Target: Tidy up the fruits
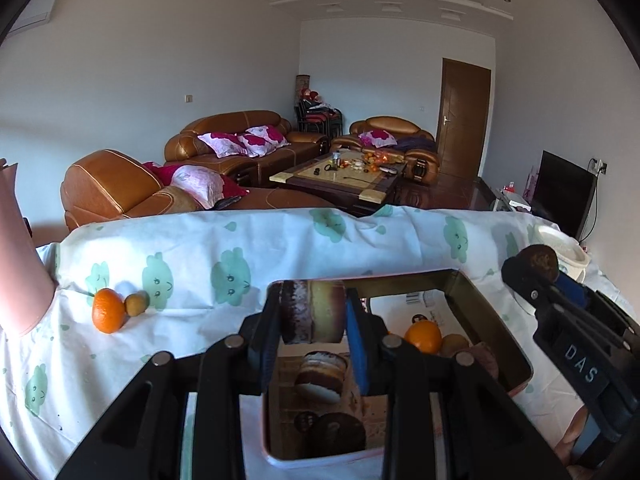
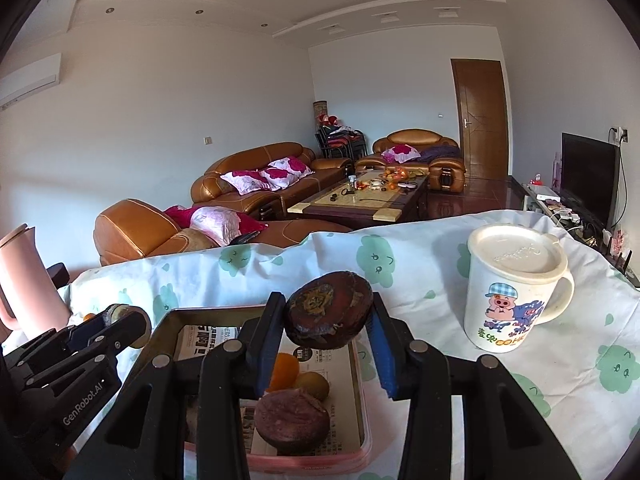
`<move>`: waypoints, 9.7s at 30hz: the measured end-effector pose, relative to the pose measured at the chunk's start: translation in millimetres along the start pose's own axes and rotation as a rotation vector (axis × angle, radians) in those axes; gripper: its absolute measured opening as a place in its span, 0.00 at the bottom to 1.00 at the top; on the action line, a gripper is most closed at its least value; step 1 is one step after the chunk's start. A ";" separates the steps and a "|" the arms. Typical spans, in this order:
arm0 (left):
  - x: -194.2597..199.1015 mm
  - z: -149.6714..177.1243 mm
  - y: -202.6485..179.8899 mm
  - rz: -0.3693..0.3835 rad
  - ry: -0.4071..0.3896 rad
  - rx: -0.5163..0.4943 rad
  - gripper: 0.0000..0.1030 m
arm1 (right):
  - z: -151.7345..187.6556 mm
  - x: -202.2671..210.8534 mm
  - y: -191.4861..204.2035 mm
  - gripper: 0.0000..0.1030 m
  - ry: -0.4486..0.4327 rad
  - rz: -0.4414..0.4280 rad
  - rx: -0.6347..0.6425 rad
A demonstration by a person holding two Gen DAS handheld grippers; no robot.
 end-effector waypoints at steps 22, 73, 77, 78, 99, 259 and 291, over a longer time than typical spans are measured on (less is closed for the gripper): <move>-47.5 12.8 -20.5 -0.070 0.145 -0.042 0.31 | 10.1 -60.4 -2.1 0.42 0.169 -0.077 0.002; 27.4 32.6 48.3 -0.241 -0.042 0.046 1.00 | 15.7 13.9 20.8 0.78 -0.130 0.030 -0.007; 27.1 34.0 57.9 -0.268 -0.035 0.010 1.00 | 19.4 15.3 29.5 0.78 -0.116 0.036 -0.018; 26.4 34.0 61.6 -0.282 -0.033 0.002 1.00 | 20.4 15.3 34.0 0.78 -0.115 0.036 -0.011; -20.9 37.7 205.4 -0.374 0.139 0.121 1.00 | 35.2 -40.4 177.0 0.78 -0.044 -0.087 0.036; -32.3 -1.2 -3.9 -0.039 0.094 0.067 0.46 | -0.4 -30.5 10.8 0.28 0.050 0.000 0.093; -44.0 -6.0 19.4 -0.142 0.208 0.100 0.94 | 8.8 -90.6 -8.5 0.37 0.318 -0.424 -0.228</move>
Point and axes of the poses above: each gripper's, at about its wrist camera, not at the fingertips, and x roughly against the way its jaws point, y to its left, z to its underside, the point moved 2 cm from there along -x, roughly the way its jaws point, and after that the axes turned 10 degrees about -z, right-handed, at the moved point
